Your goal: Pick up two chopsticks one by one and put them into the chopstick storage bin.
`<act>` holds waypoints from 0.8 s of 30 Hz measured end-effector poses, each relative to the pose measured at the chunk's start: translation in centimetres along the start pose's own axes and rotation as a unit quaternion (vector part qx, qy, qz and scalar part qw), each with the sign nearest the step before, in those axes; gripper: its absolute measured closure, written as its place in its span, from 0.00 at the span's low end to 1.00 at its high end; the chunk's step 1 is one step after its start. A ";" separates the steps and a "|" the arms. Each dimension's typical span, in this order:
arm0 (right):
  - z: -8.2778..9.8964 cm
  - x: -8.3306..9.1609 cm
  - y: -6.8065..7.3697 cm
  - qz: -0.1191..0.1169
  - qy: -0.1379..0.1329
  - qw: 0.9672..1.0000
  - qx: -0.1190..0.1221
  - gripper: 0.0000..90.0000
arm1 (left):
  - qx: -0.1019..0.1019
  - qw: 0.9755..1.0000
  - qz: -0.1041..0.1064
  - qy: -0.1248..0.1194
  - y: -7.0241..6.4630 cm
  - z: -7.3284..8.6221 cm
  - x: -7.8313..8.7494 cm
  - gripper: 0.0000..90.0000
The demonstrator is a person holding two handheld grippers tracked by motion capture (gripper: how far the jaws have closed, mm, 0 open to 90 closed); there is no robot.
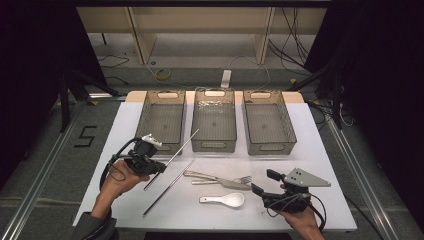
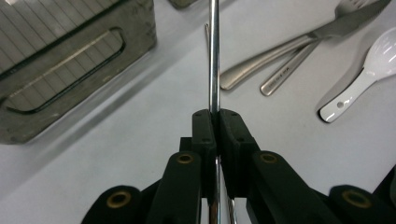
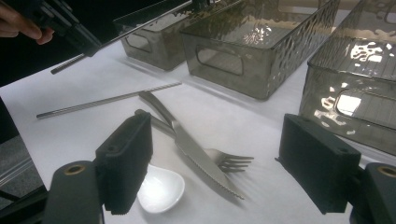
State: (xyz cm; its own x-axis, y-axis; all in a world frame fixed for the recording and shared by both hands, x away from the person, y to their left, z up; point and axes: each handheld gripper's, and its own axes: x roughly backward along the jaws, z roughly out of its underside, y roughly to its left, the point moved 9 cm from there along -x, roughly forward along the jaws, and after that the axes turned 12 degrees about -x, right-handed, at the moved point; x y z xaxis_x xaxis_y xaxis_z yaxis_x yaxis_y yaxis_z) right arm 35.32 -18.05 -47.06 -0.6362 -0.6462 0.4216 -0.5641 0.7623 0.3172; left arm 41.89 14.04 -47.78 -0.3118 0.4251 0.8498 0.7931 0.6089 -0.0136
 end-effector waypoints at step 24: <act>-0.1 0.1 0.1 -0.003 -0.003 1.000 -0.003 0.30 | 0.015 0.996 -0.042 -0.076 3.7 -5.0 1.5 0.94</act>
State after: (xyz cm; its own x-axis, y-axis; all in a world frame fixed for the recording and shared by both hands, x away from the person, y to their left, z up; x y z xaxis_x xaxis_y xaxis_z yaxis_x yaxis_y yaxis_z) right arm 35.24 -18.08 -46.95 -0.6362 -0.6509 0.4143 -0.5646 0.7587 0.3250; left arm 46.98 13.57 -43.94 -0.4538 0.4666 0.7592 0.7453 0.6657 0.0364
